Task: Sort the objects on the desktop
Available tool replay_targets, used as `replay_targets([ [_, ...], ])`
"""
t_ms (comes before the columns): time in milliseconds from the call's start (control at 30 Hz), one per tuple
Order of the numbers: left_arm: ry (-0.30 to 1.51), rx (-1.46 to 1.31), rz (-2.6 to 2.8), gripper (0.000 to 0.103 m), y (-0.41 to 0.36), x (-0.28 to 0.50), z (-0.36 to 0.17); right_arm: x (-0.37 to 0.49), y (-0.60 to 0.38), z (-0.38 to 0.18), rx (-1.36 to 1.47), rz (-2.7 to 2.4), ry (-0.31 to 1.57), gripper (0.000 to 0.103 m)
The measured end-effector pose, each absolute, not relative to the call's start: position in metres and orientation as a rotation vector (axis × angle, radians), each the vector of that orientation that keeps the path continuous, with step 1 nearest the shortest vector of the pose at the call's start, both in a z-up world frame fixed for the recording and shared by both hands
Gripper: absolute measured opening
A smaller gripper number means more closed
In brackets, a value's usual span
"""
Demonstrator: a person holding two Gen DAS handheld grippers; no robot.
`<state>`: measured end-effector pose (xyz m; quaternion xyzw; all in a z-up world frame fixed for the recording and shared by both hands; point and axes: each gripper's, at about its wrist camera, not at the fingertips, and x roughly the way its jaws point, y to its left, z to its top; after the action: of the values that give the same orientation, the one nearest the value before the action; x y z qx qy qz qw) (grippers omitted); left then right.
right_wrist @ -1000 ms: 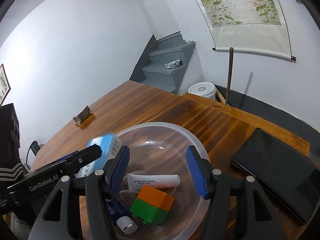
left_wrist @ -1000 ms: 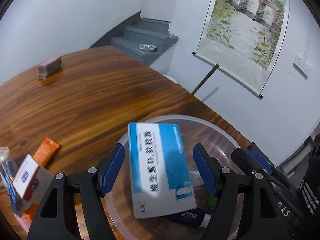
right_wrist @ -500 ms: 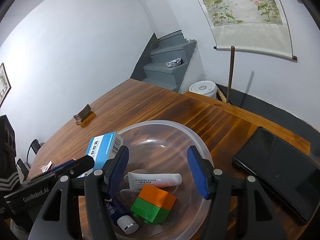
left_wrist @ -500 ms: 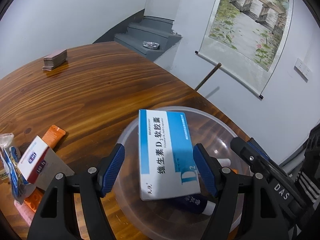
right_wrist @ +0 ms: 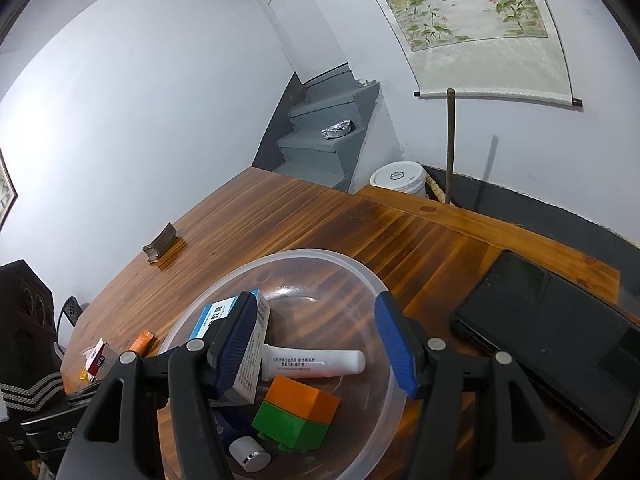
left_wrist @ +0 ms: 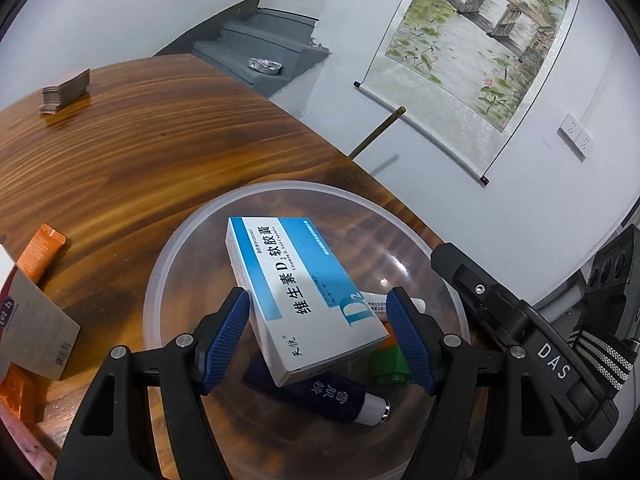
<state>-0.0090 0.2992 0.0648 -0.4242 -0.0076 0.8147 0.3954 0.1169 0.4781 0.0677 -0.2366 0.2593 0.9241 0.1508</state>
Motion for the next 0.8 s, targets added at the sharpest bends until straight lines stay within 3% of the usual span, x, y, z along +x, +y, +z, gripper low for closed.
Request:
replay_targets([
  [800,-0.075,-0.927,2.386,0.074,0.212,-0.004,0.103,0.114,0.462,0.071,-0.682,2.703,0.642,0.069],
])
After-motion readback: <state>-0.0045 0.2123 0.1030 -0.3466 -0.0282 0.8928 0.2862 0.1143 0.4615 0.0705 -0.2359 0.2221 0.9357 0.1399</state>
